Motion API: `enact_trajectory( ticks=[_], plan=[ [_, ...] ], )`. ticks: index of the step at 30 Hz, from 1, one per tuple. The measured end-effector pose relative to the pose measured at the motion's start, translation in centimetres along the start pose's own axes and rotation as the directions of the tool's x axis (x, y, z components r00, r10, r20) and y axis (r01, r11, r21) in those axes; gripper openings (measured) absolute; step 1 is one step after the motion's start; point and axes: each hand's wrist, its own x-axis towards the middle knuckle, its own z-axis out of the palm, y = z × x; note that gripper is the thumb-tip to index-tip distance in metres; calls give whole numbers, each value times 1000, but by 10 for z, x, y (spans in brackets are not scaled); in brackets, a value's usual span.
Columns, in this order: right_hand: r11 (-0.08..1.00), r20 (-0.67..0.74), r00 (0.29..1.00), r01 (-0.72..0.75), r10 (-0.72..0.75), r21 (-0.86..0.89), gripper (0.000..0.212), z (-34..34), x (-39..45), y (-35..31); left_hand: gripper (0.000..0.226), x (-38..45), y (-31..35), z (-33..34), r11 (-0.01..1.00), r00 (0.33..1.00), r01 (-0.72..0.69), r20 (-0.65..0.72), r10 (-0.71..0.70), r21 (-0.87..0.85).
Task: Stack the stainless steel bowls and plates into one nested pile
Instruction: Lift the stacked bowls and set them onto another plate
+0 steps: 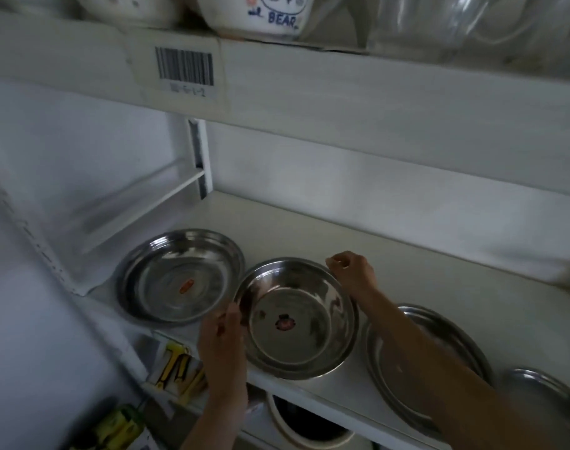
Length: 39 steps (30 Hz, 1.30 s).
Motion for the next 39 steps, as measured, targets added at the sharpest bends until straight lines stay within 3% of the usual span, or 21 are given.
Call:
enact_trajectory(
  ticks=[5,9,15,26,33,39],
  plan=[
    [996,91,992,-87,84,26,38,12,20,10,17,2,-25,-13,993,985,116,-124,-118,-19],
    [976,148,976,-177,158,126,36,19,27,20,25,-3,-40,-11,977,970,215,-116,-214,-1],
    [949,247,947,-255,206,185,44,15,27,25,9,-17,-44,-3,960,959,279,-60,-279,-3],
    [924,222,959,-241,178,298,35,-1,28,13,14,-20,-25,4,985,985,171,-37,-171,-16],
    [912,247,966,-165,72,376,28,-24,35,-41,13,-2,10,5,991,994,77,-73,-85,-109],
    [860,259,964,-177,54,478,30,3,43,-99,14,42,37,-19,993,995,-1,-101,-11,-117]
  ],
)
